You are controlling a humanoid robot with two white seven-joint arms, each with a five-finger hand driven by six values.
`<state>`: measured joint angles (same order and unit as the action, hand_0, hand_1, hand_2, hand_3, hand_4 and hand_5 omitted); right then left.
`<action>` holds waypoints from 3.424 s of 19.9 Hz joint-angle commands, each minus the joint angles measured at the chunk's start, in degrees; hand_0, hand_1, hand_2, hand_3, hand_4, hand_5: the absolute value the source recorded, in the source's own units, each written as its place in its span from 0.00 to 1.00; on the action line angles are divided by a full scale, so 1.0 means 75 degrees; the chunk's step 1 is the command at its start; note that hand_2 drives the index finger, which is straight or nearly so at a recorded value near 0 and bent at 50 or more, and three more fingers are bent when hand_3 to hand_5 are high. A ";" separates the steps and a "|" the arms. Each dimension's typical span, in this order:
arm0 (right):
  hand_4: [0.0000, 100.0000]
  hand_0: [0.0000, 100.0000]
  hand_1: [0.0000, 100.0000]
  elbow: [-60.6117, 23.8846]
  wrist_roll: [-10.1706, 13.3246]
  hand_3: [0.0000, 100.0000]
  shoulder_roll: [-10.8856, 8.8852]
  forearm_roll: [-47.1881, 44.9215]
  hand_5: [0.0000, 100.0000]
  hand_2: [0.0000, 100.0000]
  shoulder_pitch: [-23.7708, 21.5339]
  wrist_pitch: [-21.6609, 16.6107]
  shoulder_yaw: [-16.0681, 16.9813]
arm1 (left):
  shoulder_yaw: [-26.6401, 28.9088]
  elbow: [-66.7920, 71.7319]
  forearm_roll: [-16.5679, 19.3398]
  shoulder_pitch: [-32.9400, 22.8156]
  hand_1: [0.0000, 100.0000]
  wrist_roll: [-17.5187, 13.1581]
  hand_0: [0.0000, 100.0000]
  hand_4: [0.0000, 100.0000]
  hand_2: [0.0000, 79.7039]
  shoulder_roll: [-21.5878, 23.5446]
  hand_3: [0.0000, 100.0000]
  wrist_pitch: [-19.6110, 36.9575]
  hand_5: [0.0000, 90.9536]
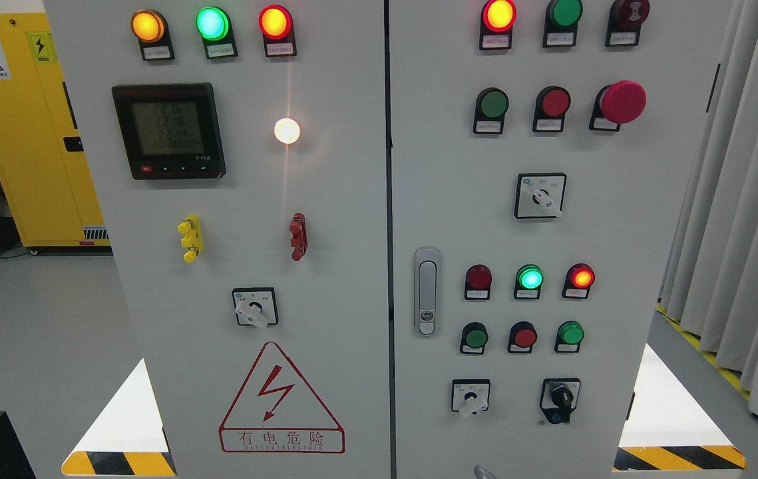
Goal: Press green start button
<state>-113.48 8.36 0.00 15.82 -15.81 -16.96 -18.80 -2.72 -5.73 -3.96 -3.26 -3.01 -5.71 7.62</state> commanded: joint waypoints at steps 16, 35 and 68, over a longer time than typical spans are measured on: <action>0.19 0.46 0.67 -0.0045 -0.0047 0.14 0.0188 0.0024 0.14 0.00 0.0151 0.0023 0.0011 | 0.0000 0.0002 0.0000 0.0001 0.56 0.0003 0.12 0.00 0.00 0.0000 0.00 0.0004 0.00; 0.96 0.67 0.81 0.1124 -0.0141 0.92 0.0035 0.3279 1.00 0.00 0.2083 0.0070 0.1569 | 0.0000 0.0002 0.0000 0.0001 0.56 0.0003 0.12 0.00 0.00 0.0000 0.00 0.0004 0.00; 0.95 0.70 0.92 0.2533 -0.0118 0.95 0.0071 0.5731 1.00 0.03 0.3878 0.0351 0.1733 | 0.0000 -0.0009 0.0000 0.0001 0.56 0.0003 0.12 0.00 0.00 0.0000 0.00 0.0004 0.00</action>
<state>-96.75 7.49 0.00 58.54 12.30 -14.36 -5.98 -2.73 -5.73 -3.95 -3.25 -3.01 -5.71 7.61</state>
